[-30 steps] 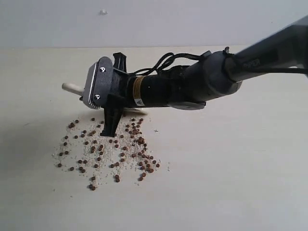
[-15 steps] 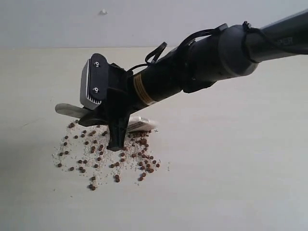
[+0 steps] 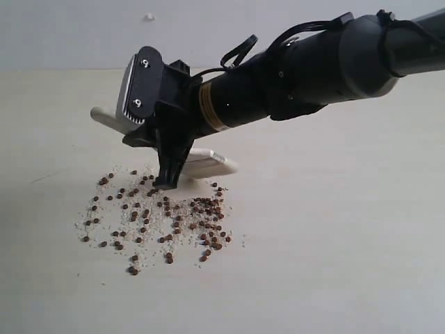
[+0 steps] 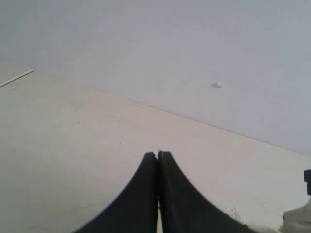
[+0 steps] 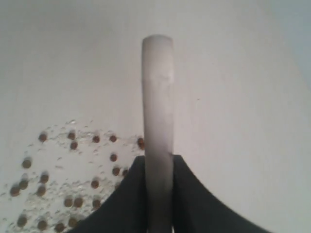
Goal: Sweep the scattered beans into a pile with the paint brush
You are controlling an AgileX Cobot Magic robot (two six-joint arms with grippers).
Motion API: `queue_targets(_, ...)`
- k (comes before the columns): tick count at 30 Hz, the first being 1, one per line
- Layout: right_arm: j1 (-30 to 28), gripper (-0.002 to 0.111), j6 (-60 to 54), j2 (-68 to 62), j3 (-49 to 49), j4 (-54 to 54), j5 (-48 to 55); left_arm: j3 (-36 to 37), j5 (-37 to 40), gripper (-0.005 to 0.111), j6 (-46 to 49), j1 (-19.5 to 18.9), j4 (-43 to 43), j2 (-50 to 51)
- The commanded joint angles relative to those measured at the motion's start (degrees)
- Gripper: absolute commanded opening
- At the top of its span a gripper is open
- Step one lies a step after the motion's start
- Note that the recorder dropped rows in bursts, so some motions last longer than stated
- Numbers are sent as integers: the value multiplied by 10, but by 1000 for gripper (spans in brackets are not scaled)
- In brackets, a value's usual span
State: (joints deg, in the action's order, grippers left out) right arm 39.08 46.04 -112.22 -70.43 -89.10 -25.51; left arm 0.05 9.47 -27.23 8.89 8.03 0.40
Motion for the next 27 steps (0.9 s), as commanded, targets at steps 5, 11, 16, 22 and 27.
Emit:
queue_targets(5,-1,0,-256,8,3,258,82,0,-1,0,0,3,3,-4)
queue_targets(11,-2,0,-447,-7,3,480,151,0,-1,0,0,3,3,-4)
queue_targets(16,-2,0,-490,-37,3,582,148,0,-1,0,0,3,3,-4)
queue_targets(22,2,0,-423,-52,15,603,155,0,-1,0,0,3,3,-4)
queue_targets(27,2,0,-306,-51,22,600,143,0,-1,0,0,3,3,-4)
